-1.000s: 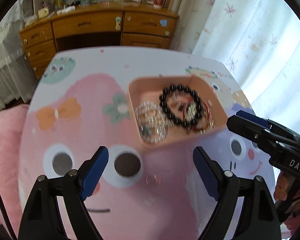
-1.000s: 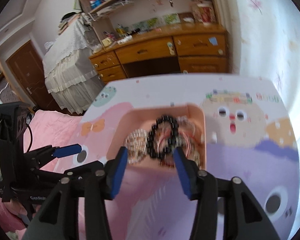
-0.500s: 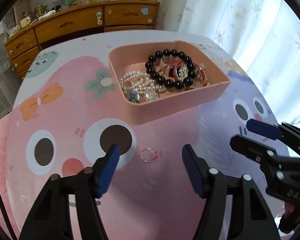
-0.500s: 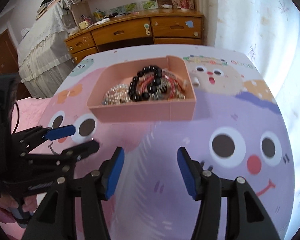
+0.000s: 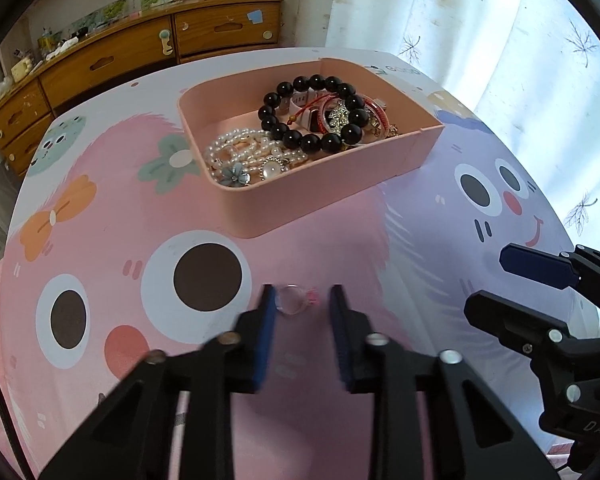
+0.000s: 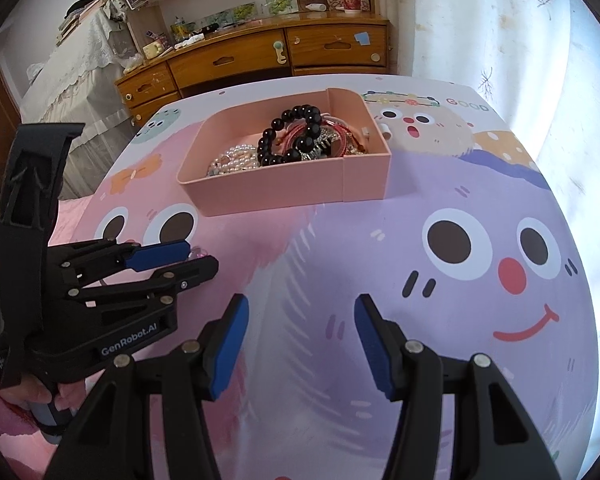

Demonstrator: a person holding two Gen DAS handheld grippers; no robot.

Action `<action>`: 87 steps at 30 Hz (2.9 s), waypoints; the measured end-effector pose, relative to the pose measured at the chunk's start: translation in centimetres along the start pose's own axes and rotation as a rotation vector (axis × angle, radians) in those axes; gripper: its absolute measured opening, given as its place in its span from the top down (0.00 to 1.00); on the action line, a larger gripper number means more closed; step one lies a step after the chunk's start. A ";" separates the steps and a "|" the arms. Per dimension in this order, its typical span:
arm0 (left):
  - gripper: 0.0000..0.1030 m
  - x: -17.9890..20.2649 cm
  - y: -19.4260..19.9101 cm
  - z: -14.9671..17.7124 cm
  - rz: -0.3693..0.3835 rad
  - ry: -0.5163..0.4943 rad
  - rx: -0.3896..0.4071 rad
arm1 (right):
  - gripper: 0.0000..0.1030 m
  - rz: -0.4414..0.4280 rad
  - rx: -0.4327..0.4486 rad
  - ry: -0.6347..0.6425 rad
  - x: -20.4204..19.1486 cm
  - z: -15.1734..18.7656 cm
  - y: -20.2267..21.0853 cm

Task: Organize jewelry

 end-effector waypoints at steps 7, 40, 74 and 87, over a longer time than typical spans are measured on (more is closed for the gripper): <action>0.95 0.0 0.3 -0.1 0.015 -0.002 0.003 | 0.46 0.001 -0.001 -0.006 -0.2 0.1 0.2; 0.94 0.3 0.2 -2.0 0.007 -0.071 0.007 | 0.46 -0.001 -0.005 -0.001 0.2 -0.4 0.0; 0.04 2.8 13.6 -3.5 -0.318 0.120 -0.048 | 0.44 -0.029 -0.326 -0.152 5.6 2.9 5.3; 0.04 10.3 17.8 1.8 -0.348 0.206 -0.240 | 0.19 -0.063 -0.340 -0.148 8.1 4.4 14.9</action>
Point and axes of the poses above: each gripper's, at about its wrist camera, not at the fingertips, and y roughly against the way its jaws point, x to its right, z to its underside, the point moved 4 cm from there along -y, roughly the way its jaws point
